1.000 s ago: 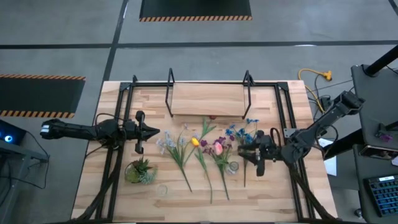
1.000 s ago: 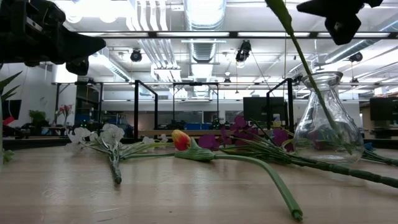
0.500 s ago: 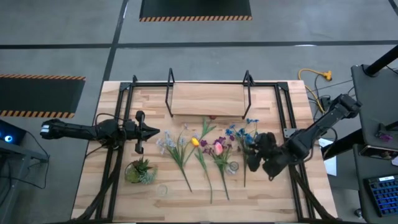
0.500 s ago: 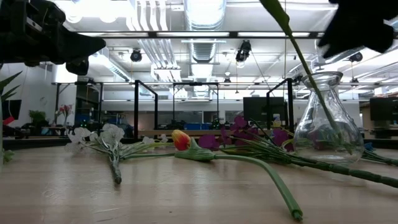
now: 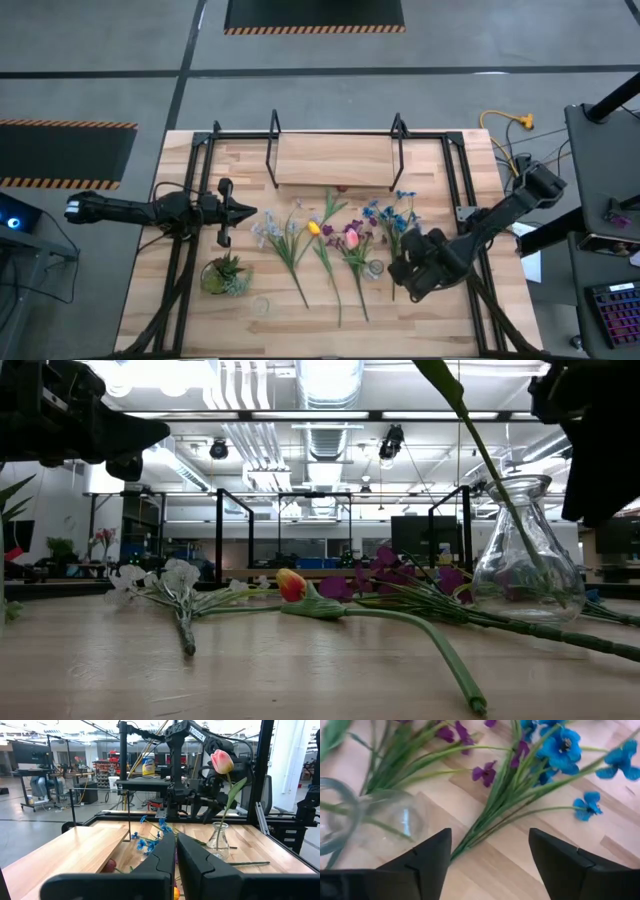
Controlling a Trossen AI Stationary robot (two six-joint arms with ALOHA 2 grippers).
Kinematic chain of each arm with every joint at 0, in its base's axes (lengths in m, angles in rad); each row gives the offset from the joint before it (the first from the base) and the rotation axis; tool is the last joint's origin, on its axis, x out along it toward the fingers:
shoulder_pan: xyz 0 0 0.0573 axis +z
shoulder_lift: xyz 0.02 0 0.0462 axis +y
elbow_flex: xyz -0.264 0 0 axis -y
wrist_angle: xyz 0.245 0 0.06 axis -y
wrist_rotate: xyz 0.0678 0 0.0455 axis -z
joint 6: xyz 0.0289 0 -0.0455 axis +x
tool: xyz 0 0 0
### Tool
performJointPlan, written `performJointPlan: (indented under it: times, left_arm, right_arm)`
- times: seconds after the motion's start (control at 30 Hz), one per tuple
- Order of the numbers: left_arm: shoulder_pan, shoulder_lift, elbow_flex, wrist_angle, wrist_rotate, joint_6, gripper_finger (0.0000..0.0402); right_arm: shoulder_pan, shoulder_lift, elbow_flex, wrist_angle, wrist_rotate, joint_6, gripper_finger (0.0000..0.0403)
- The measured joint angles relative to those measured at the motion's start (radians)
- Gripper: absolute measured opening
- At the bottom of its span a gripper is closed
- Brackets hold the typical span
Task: Pick and place flowers into a vace then onto a shelf
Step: Put the blue flowers into the right transparent vase
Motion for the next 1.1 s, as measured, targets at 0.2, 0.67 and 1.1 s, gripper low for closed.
performJointPlan:
  times: [0.2, 0.67, 1.1]
  left_arm:
    - [0.000, 0.000, 0.000, 0.000, 0.000, 0.000, 0.0000]
    - [0.000, 0.000, 0.000, 0.000, 0.000, 0.000, 0.0000]
    - [0.000, 0.000, 0.000, -0.001, 0.000, 0.000, 0.0000]
  right_arm:
    - [0.000, 0.068, -0.001, -0.001, 0.006, 0.086, 0.0267]
    - [-0.003, 0.221, -0.002, 0.003, 0.039, 0.214, 0.0246]
    - [-0.005, 0.243, -0.008, 0.003, 0.028, 0.251, 0.0244]
